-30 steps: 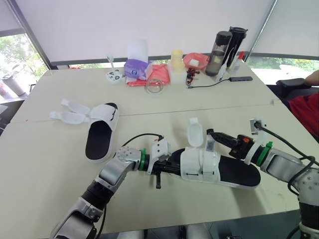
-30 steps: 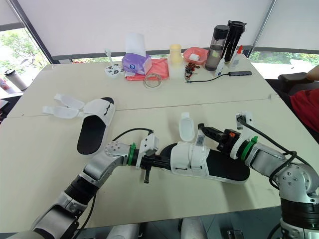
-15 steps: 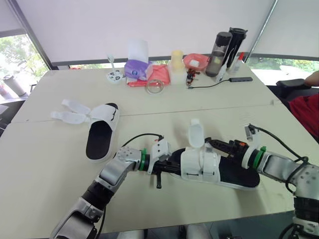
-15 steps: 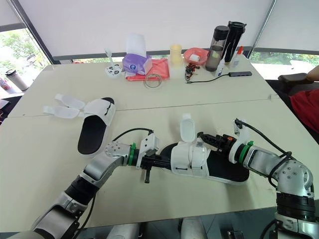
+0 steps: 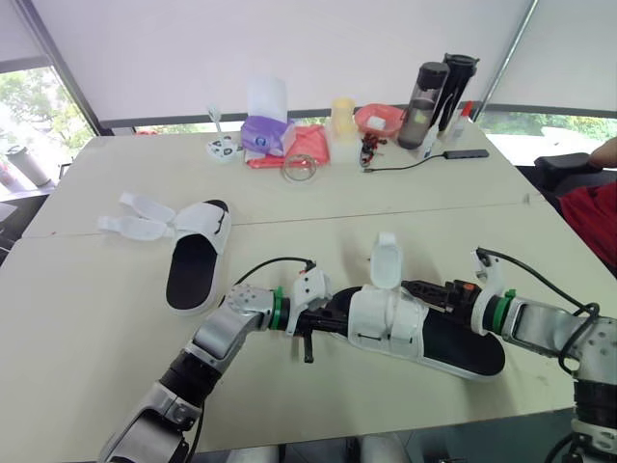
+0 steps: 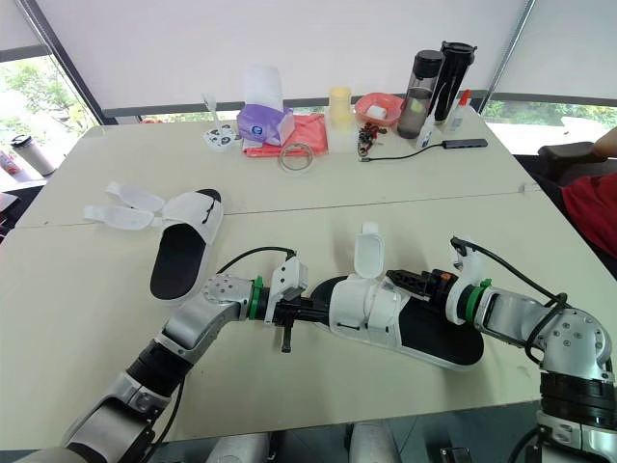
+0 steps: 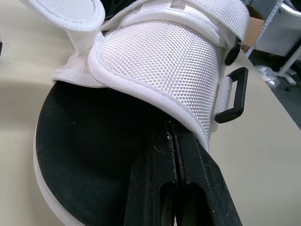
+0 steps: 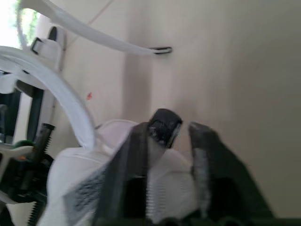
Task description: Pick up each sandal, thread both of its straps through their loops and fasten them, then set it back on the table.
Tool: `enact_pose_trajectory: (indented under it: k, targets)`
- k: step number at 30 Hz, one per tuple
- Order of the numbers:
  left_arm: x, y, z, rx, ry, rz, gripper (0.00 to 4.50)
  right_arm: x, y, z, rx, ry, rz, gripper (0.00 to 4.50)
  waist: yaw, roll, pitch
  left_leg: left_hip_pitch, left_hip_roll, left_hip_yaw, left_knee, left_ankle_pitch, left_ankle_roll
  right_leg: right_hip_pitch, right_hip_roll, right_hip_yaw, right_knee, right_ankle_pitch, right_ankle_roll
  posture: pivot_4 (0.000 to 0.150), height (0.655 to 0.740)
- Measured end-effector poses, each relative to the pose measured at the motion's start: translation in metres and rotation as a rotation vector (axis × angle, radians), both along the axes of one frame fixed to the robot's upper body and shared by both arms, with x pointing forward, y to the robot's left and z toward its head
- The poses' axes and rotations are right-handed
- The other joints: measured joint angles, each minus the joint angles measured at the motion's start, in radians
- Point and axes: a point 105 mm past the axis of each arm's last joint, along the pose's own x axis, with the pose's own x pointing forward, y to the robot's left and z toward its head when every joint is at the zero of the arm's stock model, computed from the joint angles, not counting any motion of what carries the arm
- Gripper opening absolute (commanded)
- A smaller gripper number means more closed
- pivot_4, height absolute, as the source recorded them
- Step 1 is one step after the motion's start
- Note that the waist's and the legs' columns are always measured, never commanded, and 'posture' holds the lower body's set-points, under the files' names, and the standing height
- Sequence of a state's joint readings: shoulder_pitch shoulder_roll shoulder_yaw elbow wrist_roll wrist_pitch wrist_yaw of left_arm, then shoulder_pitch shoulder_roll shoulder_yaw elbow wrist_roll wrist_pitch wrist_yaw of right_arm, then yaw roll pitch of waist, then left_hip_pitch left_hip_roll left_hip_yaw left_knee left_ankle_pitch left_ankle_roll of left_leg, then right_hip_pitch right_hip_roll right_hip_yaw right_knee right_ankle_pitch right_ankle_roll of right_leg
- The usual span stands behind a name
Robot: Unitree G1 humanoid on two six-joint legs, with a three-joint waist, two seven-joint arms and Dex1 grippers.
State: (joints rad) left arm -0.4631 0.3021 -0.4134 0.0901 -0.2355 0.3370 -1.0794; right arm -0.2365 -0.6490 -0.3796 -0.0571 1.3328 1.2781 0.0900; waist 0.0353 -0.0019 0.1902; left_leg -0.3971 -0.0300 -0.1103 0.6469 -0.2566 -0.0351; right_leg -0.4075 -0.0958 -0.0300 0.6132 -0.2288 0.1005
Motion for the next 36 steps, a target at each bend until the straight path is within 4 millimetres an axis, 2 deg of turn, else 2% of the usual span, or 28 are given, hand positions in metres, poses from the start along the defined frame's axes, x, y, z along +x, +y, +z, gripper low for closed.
enact_pose_trajectory:
  k: [3,14,16,18,23,27,33,36]
  targets:
    - [0.000,-0.001,0.000,-0.001,0.002,0.000,0.00,-0.001,-0.005,0.002,-0.067,-0.024,0.011,4.46,0.001,0.001,0.000,0.000,0.000,0.000,0.000,0.000,0.000,0.000,0.000,0.000,0.000,0.000,0.000,0.150,0.7400]
    - [0.000,0.000,0.000,0.001,0.007,-0.009,0.00,-0.016,-0.043,0.058,-0.339,-0.258,0.089,4.46,0.002,0.001,0.000,-0.001,0.000,0.001,0.000,0.000,0.000,-0.001,0.000,0.000,-0.001,-0.001,0.001,0.150,0.7400]
    - [0.000,0.002,0.000,0.002,0.008,-0.011,0.00,-0.018,-0.036,0.071,-0.321,-0.333,0.132,4.46,-0.001,0.000,0.000,-0.001,0.000,0.001,-0.001,0.000,0.000,-0.001,0.000,0.000,-0.001,-0.001,0.001,0.150,0.7400]
    - [0.001,0.002,0.000,0.002,0.008,-0.012,0.00,-0.016,-0.020,0.080,-0.272,-0.410,0.188,4.46,-0.001,0.000,0.000,0.000,0.000,0.001,-0.001,0.000,0.000,-0.001,0.000,0.000,-0.001,-0.001,0.001,0.150,0.7400]
    - [0.000,-0.001,0.001,-0.003,0.015,-0.020,0.00,0.001,0.005,0.100,-0.226,-0.521,0.237,4.46,0.002,0.000,0.001,-0.002,0.000,0.001,0.000,0.000,0.000,-0.001,0.000,0.000,-0.001,0.000,0.001,0.150,0.7400]
    - [-0.001,-0.001,0.002,-0.007,0.025,-0.020,0.00,0.020,0.013,0.101,-0.207,-0.495,0.251,4.46,0.002,0.000,0.001,-0.005,0.000,0.000,-0.001,0.000,0.000,-0.004,0.000,0.000,-0.001,0.002,-0.003,0.150,0.7400]
    - [-0.001,-0.001,0.002,-0.013,0.027,-0.009,0.00,0.029,0.010,0.080,-0.166,-0.347,0.266,4.46,0.001,0.000,0.001,-0.007,-0.001,0.000,0.000,0.000,0.000,-0.006,0.000,0.000,-0.001,0.002,-0.003,0.150,0.7400]
    - [-0.001,0.001,0.002,-0.015,0.026,0.004,0.00,0.036,0.013,0.078,-0.100,-0.298,0.264,4.46,0.000,0.001,0.000,-0.007,-0.001,0.000,0.000,0.000,0.000,-0.006,0.000,0.000,0.000,0.002,-0.003,0.150,0.7400]
